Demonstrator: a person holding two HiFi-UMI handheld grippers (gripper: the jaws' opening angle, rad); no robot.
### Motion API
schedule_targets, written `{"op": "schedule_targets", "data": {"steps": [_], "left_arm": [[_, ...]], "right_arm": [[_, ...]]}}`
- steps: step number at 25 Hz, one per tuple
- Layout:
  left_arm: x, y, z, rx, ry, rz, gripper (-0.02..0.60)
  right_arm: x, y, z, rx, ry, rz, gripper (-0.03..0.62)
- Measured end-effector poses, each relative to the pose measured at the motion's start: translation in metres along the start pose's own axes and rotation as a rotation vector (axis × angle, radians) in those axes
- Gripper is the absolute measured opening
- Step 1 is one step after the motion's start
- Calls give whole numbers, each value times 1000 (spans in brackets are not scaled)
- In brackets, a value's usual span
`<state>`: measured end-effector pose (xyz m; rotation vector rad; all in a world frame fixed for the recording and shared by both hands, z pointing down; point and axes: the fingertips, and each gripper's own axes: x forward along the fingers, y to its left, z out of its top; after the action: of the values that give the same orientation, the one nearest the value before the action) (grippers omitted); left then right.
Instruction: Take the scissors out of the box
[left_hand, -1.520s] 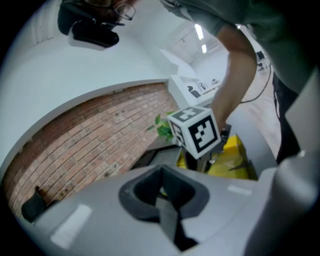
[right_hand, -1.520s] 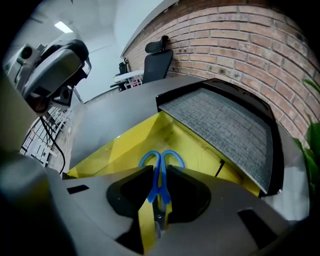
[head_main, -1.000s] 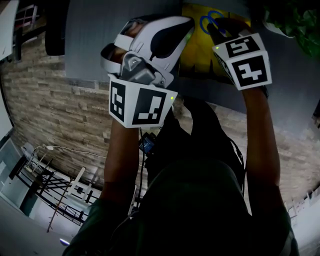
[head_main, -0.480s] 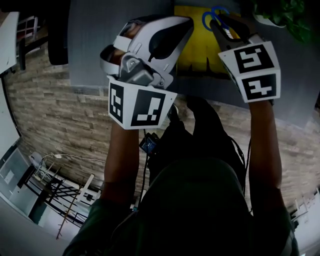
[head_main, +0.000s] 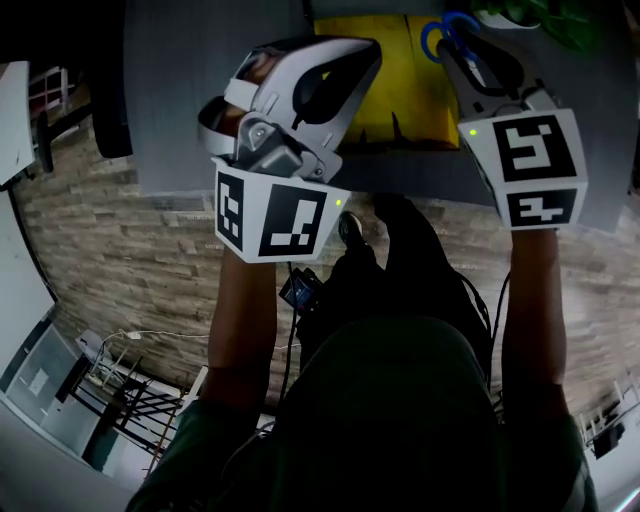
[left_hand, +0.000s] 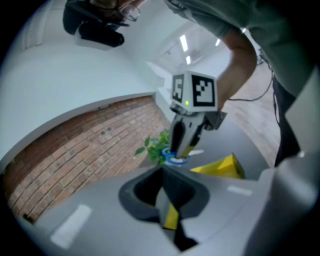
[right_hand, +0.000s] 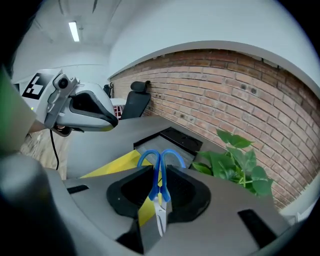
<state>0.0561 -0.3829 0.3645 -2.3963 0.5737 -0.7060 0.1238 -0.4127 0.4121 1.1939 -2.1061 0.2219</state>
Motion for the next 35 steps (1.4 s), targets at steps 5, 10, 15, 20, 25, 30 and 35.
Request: {"op": "schedule_targets", "data": {"steps": [5, 10, 15, 20, 25, 30, 35], "left_arm": [[12, -8, 8, 10, -18, -30, 0], [23, -17, 16, 17, -30, -63, 0], [36, -25, 19, 22, -37, -88, 0], [46, -34, 21, 21, -41, -113, 0], [55, -37, 18, 17, -36, -126, 0], [60, -43, 16, 16, -30, -137, 0], [66, -47, 16, 18, -23, -150, 0]], "right_arm": [[-15, -21, -19, 17, 19, -53, 81], [-28, -41, -46, 51, 57, -93, 81], [-33, -57, -76, 85, 104, -116, 81], [-34, -66, -101, 118, 142, -128, 81], [-30, -73, -119, 142, 176, -127, 81], [-23, -74, -138, 167, 202, -112, 81], [-17, -74, -152, 183, 227, -92, 81]]}}
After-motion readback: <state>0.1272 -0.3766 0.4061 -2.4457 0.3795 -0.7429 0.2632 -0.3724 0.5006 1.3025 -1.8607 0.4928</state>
